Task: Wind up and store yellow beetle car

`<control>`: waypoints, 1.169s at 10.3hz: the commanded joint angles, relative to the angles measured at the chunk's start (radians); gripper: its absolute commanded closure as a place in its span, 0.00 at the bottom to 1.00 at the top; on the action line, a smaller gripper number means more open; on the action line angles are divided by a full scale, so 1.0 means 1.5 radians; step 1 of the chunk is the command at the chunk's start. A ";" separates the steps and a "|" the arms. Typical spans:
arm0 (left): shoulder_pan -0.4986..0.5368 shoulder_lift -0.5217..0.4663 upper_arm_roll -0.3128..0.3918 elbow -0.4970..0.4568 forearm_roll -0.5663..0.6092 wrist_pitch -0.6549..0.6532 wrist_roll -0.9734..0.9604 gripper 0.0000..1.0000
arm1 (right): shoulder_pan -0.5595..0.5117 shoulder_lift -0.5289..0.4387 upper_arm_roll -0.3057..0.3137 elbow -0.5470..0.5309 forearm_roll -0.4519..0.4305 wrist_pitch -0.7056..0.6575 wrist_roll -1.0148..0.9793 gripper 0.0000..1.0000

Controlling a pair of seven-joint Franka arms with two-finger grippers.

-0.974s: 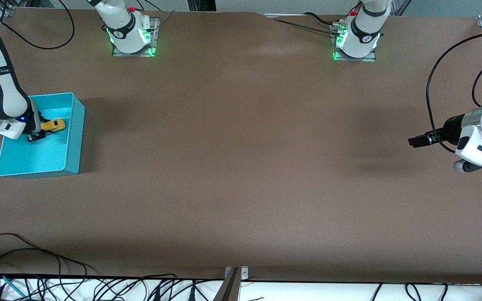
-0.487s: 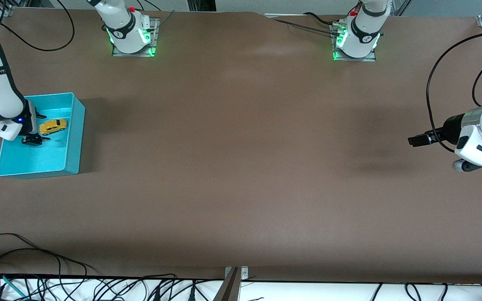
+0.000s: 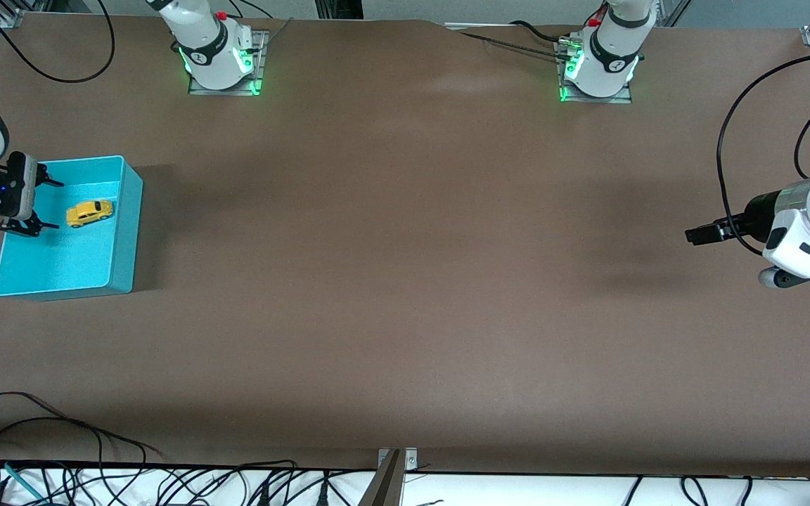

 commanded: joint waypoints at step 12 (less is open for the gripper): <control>0.004 -0.011 0.001 -0.002 -0.018 -0.012 0.018 0.00 | 0.190 -0.135 0.084 0.189 0.029 -0.256 1.126 0.00</control>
